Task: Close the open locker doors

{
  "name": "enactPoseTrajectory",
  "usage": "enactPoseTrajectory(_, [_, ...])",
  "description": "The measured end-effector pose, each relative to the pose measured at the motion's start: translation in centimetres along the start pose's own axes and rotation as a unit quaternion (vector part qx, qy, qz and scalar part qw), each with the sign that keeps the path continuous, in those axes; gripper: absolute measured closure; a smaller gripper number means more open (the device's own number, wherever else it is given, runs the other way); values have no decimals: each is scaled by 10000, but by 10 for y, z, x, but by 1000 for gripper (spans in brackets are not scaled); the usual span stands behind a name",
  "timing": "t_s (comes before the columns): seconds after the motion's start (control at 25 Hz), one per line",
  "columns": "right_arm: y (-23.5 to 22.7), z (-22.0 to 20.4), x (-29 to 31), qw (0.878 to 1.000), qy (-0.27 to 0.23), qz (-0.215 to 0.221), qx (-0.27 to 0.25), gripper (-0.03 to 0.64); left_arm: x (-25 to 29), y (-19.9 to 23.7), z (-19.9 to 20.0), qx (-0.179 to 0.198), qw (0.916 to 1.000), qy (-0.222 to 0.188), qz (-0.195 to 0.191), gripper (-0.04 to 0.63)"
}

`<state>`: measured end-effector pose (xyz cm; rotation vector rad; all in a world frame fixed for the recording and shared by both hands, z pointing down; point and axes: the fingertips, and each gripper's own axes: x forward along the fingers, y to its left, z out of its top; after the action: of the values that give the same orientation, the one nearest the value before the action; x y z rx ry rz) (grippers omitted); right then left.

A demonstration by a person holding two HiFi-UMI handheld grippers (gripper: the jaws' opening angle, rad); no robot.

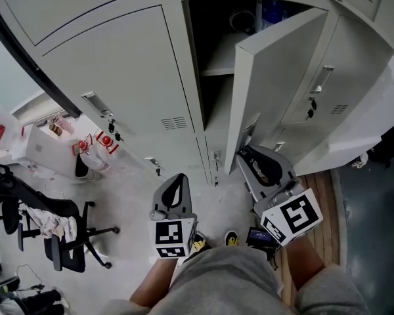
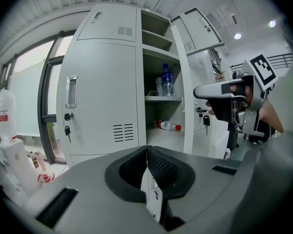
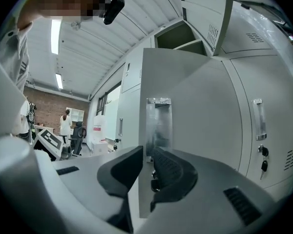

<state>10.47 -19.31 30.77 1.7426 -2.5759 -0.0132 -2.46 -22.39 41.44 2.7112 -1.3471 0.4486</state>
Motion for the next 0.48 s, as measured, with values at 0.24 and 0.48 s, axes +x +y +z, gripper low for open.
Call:
enactPoseTrajectory(0.24, [-5, -3, 18, 10000, 49, -54, -37, 551, 7, 13, 2, -19, 10000, 5, 28, 586])
enactPoseTrajectory(0.48, [-9, -5, 36, 9999, 72, -92, -85, 551, 11, 22, 5, -40, 10000, 1, 58, 586])
